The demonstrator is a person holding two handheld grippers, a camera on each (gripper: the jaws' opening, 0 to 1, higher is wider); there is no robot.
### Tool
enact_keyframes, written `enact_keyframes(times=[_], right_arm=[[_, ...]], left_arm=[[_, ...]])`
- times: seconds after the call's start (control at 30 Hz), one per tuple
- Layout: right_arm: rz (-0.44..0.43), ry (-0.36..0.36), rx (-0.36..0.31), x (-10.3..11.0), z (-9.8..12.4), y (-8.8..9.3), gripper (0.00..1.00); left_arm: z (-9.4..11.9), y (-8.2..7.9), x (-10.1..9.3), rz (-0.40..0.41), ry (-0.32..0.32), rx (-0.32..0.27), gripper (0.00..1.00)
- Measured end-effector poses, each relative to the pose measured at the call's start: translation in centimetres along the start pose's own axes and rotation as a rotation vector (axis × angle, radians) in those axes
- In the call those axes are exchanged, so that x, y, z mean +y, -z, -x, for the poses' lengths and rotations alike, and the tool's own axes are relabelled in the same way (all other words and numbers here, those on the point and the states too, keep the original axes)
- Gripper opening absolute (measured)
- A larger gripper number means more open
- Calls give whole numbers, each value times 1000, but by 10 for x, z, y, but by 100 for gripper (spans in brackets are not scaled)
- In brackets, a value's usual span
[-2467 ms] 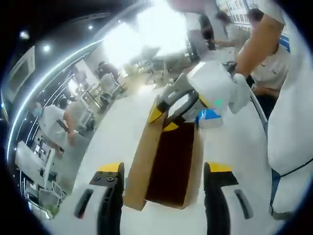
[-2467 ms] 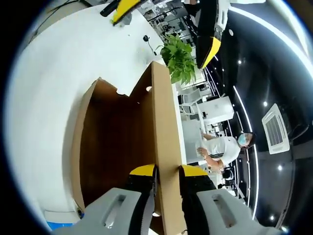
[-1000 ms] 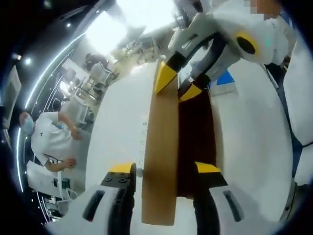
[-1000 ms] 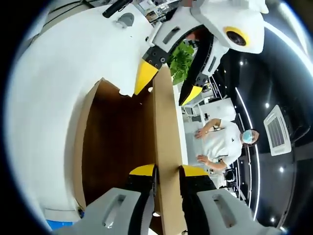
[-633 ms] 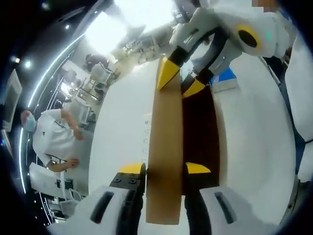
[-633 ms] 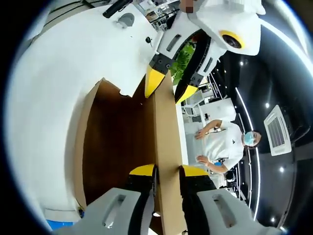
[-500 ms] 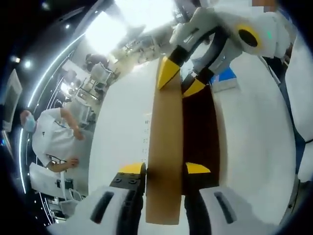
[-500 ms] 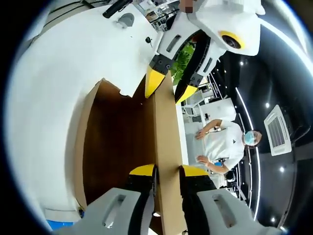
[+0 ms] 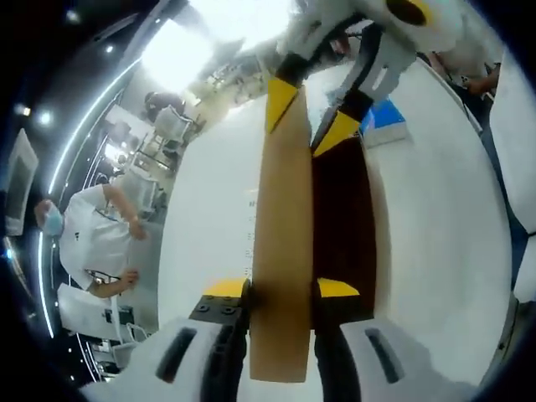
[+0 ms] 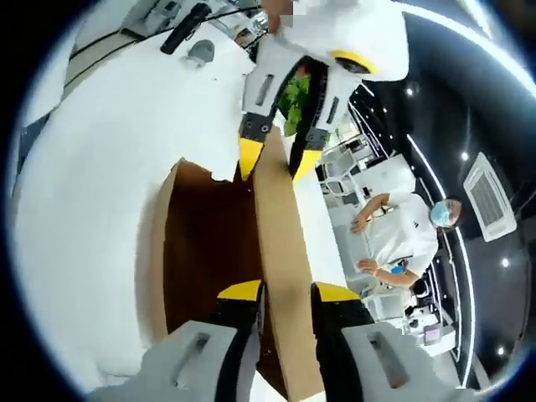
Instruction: Operate the shoe box by opening the lid, removing the specified soft item, and placing it in the target area until the item is outside and the box remains undamaged.
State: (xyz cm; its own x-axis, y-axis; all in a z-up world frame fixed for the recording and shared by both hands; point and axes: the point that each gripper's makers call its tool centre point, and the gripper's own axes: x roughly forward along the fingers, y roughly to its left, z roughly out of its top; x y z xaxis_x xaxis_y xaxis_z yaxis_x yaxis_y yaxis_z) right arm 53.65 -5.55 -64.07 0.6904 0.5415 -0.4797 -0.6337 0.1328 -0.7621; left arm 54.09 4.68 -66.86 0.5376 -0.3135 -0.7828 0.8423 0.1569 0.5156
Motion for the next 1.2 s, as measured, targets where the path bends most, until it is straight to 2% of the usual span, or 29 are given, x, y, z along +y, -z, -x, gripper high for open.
enact_keyframes(times=[0.13, 0.17, 0.2, 0.3, 0.37, 0.53, 0.7, 0.83, 0.97, 1.2], right_arm=[[-18, -15, -3, -17, 15, 2, 29], [-21, -31, 4, -18, 17, 3, 31], [-56, -83, 20, -12, 20, 5, 34], [-109, -179, -24, -3, 25, -5, 46], [-145, -185, 0, -5, 27, -1, 54], [-130, -186, 50, -14, 21, 10, 67], [-108, -216, 73, -11, 14, 25, 68], [-93, -265, 117, -1, 10, 41, 69], [-88, -302, 144, 9, 9, 49, 69], [-47, -295, 188, 14, 1, 60, 62]], left_arm=[[0, 0, -2, -10, -5, 4, 29], [0, 0, -2, -10, -6, 5, 29], [0, 0, -2, -11, -8, 5, 29], [-1, 0, -1, -15, -9, 4, 29], [-1, 0, 0, -19, -10, 4, 29], [-1, -3, 0, -30, -18, 4, 29], [-2, -7, -1, -43, -27, 9, 29], [-3, -8, -1, -50, -37, 9, 29], [-3, -8, -3, -59, -47, 7, 29], [-4, -7, -5, -70, -57, 0, 29]])
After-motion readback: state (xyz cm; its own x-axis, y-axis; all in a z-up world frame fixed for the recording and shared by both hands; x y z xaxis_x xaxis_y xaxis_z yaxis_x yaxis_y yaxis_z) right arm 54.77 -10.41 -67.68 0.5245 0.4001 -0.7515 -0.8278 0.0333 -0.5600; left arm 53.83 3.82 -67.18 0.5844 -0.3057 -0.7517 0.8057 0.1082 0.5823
